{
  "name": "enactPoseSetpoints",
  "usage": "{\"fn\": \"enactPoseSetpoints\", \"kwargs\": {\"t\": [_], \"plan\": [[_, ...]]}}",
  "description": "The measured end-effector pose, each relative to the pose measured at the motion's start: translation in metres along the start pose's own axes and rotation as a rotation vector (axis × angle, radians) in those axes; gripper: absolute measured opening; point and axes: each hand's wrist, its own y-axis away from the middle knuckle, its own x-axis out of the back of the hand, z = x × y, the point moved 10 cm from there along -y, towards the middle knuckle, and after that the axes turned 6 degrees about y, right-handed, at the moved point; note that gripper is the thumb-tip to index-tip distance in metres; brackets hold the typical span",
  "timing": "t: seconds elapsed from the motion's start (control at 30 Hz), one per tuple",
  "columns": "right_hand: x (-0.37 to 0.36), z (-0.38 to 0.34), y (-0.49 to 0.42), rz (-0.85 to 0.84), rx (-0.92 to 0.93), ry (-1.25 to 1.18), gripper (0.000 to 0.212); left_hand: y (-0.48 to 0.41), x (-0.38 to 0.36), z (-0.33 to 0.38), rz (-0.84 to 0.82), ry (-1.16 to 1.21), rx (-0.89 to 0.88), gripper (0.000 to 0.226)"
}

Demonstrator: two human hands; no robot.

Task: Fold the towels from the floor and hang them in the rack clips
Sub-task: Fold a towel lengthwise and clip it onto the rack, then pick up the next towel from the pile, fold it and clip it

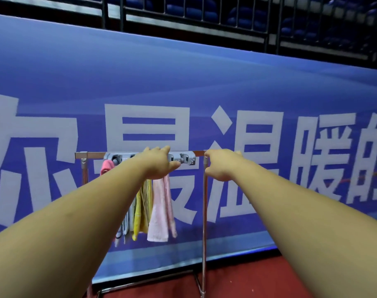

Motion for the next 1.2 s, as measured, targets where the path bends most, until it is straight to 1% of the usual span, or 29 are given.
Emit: {"fn": "enactPoseSetpoints", "kwargs": {"t": [0.13, 0.23, 0.33, 0.43, 0.63, 0.73, 0.8, 1.03, 1.2], "plan": [[0.0, 0.006, 0.043, -0.014, -0.008, 0.011, 0.047, 0.029, -0.014, 0.016, -0.021, -0.008, -0.024, 0.085], [-0.006, 0.014, 0.065, -0.036, -0.038, 0.01, 0.056, 0.039, -0.022, 0.021, -0.004, -0.005, -0.044, 0.087], [-0.016, 0.02, 0.082, -0.059, -0.055, 0.013, 0.052, 0.051, -0.037, 0.025, -0.015, -0.008, -0.039, 0.087], [-0.033, 0.025, 0.092, -0.087, -0.068, -0.011, 0.05, 0.061, -0.059, 0.027, -0.062, 0.005, -0.029, 0.088], [-0.109, 0.034, 0.072, -0.179, -0.075, -0.034, 0.057, 0.053, -0.129, 0.009, -0.166, 0.044, 0.004, 0.087], [-0.168, 0.039, 0.057, -0.25, -0.077, -0.057, 0.054, 0.04, -0.19, -0.01, -0.226, 0.057, 0.035, 0.088], [-0.222, 0.043, 0.051, -0.307, -0.081, -0.072, 0.055, 0.034, -0.244, -0.024, -0.278, 0.08, 0.06, 0.088], [-0.439, 0.066, 0.068, -0.614, -0.126, -0.104, 0.064, 0.035, -0.451, -0.059, -0.506, 0.136, 0.133, 0.087], [-0.586, 0.072, 0.111, -0.836, -0.177, -0.127, 0.066, 0.073, -0.598, -0.076, -0.696, 0.196, 0.195, 0.088]]}}
